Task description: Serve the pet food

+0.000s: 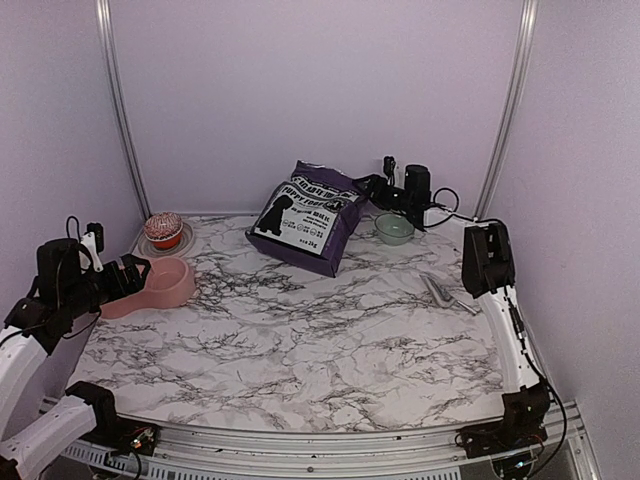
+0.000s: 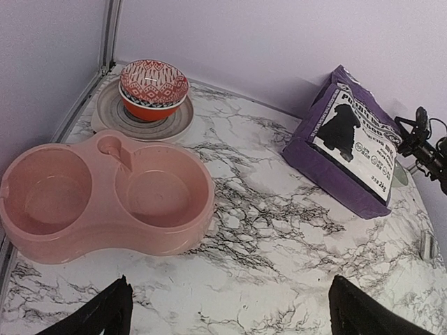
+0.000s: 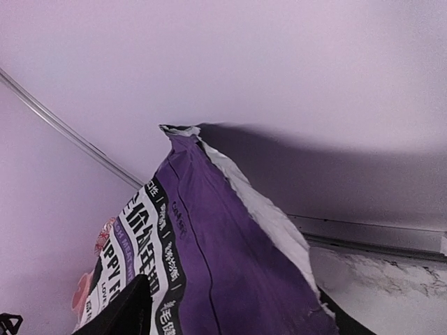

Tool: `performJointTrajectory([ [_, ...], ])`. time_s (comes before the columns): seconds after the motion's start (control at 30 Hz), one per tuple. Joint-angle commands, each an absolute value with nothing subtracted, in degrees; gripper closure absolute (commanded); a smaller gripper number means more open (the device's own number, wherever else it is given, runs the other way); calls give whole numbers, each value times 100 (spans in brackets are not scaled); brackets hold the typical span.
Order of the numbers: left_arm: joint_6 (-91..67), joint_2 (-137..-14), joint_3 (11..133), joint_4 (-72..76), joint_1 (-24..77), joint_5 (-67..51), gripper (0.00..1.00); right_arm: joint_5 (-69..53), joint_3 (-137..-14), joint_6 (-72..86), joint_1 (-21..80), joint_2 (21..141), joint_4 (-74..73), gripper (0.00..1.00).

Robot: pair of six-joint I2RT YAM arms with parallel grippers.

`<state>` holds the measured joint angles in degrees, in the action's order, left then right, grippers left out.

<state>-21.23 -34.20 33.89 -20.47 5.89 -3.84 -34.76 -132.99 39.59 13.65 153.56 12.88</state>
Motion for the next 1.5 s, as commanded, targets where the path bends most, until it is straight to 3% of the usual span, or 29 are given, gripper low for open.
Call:
performJointTrajectory([
  [0.0, -2138, -3428, 3349, -2122, 593, -441, 1, -3907, -13639, 4083, 1406, 15477, 1885, 42],
  [0.23, -2127, -3404, 3349, -2121, 591, -460, 1, -4322, -13675, 3933, 1439, 15480, 1933, 68],
  [0.47, -2118, -3339, 3349, -2113, 593, -484, 1, -4512, -13753, 3550, 1600, 15382, 1588, 100],
  [1.1, -2078, -3209, 3349, -2119, 598, -473, 1, -4221, -11853, 1722, 2667, 12840, 905, 100],
  [1.47, -2140, -3182, 3346, -2120, 597, -222, 1, -3663, -9067, 1171, 3253, 10535, 1121, 100],
])
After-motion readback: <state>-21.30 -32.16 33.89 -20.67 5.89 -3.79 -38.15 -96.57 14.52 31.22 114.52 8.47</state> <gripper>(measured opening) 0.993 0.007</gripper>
